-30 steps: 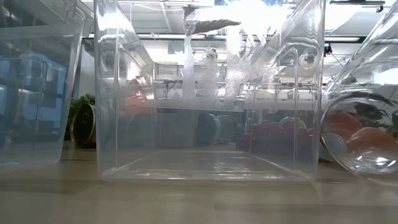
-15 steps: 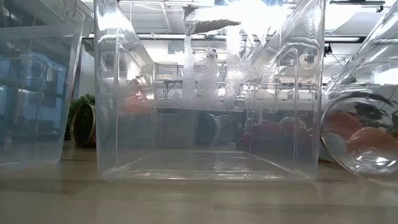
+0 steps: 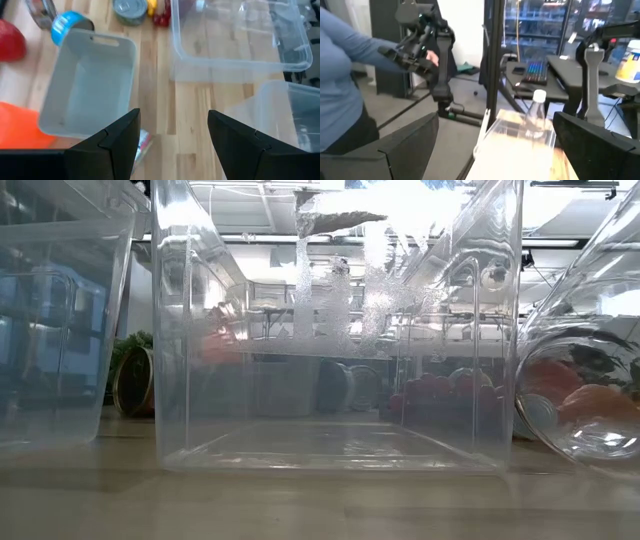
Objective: Pick & Place Food Item
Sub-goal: Put the pink tuna can into the gray bin
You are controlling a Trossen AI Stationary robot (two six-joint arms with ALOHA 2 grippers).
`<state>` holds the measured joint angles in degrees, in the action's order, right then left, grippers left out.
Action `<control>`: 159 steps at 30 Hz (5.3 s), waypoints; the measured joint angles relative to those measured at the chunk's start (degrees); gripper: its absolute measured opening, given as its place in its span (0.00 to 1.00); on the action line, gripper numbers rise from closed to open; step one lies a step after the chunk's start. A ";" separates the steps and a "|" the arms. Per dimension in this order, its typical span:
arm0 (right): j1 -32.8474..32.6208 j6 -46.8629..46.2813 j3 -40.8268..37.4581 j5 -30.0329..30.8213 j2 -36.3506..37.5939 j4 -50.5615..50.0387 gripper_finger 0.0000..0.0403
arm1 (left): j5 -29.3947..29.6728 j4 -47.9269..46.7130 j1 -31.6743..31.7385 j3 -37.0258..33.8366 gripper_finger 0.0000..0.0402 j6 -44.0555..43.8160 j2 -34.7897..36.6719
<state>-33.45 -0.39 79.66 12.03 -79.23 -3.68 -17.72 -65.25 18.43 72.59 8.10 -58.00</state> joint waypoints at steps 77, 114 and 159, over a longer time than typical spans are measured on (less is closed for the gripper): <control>10.43 1.28 -0.02 2.80 5.84 -12.54 0.95 | 7.56 2.89 -0.83 -15.96 0.63 22.01 0.02; 11.13 1.73 -0.02 3.02 5.84 -14.51 0.95 | 13.10 5.01 2.89 -17.36 0.63 26.16 -13.90; 12.48 1.56 -0.02 2.59 5.84 -15.46 0.95 | 10.86 1.40 2.65 -17.43 0.63 30.95 -21.24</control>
<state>-20.97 1.17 79.64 14.61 -73.38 -19.14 -6.86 -63.85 21.08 55.16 39.05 -79.24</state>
